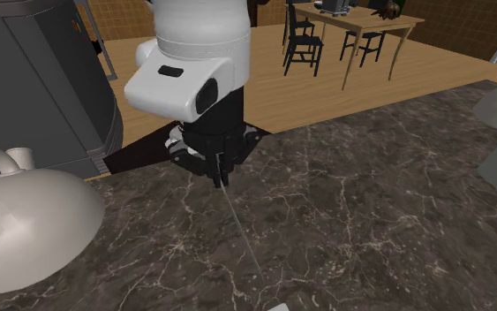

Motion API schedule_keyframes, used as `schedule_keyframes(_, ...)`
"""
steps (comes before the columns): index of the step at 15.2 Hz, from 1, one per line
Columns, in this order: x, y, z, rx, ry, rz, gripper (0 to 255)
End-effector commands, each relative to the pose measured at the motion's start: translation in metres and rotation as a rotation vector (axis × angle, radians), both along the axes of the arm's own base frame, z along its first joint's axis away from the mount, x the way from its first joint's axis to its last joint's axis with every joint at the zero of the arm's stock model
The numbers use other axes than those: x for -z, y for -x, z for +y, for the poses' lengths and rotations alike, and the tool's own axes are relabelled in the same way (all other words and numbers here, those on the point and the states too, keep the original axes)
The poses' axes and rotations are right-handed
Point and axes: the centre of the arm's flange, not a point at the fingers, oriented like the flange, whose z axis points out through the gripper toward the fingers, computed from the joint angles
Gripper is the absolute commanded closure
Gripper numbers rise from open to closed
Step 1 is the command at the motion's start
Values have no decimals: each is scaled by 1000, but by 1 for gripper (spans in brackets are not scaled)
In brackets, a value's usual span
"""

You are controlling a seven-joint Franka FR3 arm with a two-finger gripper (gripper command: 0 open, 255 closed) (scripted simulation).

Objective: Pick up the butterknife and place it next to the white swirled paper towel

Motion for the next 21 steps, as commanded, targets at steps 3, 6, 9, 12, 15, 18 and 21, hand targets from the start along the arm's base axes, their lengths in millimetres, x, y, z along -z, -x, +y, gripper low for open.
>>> schedule_keyframes(3, -22, -1, 1, 0, 0, 0, 255)
schedule_keyframes(6, -37, -1, 1, 0, 0, 0, 255)
schedule_keyframes(9, -53, -1, 1, 0, 0, 0, 255)
schedule_keyframes(12, -69, -1, 1, 0, 0, 0, 255)
schedule_keyframes(15, -85, -1, 1, 0, 0, 0, 255)
schedule_keyframes(18, -101, -1, 1, 0, 0, 0, 255)
schedule_keyframes(21, -117, -1, 1, 0, 0, 0, 255)
